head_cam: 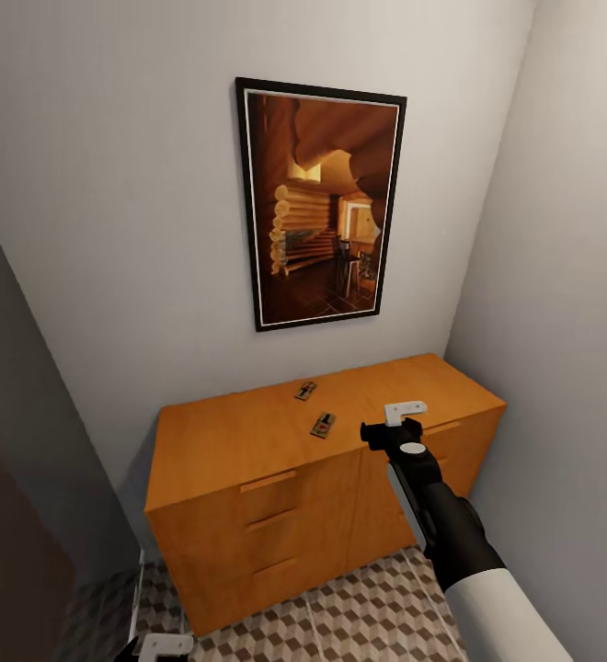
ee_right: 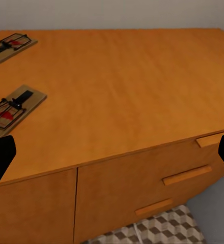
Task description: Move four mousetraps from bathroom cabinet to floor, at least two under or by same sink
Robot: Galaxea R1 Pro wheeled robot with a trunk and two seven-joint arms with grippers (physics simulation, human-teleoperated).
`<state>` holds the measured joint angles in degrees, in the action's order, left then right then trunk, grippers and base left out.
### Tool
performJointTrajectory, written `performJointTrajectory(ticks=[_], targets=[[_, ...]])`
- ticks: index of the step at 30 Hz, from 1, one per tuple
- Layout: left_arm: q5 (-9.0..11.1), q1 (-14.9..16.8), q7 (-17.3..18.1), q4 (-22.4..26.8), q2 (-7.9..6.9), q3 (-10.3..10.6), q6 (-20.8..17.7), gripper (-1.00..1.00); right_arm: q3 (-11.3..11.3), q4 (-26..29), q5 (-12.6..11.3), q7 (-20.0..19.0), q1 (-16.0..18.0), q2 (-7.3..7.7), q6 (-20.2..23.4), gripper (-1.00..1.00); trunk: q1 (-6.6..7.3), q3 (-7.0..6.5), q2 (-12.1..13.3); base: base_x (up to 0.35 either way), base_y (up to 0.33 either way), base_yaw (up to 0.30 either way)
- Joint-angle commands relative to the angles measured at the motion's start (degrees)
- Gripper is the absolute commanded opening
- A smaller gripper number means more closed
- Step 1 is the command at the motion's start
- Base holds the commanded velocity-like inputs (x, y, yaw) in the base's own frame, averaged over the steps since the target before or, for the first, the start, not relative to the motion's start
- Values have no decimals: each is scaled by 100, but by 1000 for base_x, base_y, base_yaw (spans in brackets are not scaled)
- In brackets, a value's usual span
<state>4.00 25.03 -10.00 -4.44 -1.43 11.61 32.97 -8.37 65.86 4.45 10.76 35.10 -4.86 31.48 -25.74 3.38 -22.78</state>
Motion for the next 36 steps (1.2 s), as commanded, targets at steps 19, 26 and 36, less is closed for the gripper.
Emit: performJointTrajectory(ticks=[19, 26, 36], targets=[[39, 10, -2, -22, 11, 52, -123, 100, -27, 40, 325, 852, 264, -513, 501, 100, -4, 13, -14, 0, 0, 0], [39, 10, -2, -22, 11, 49, -124, 100, -755, 32, 323, 758, 302, -513, 561, 100, -4, 13, -14, 0, 0, 0], [39, 10, -2, -22, 11, 50, -124, 100, -907, 40, 309, 617, 305, -513, 568, 100, -4, 13, -14, 0, 0, 0]])
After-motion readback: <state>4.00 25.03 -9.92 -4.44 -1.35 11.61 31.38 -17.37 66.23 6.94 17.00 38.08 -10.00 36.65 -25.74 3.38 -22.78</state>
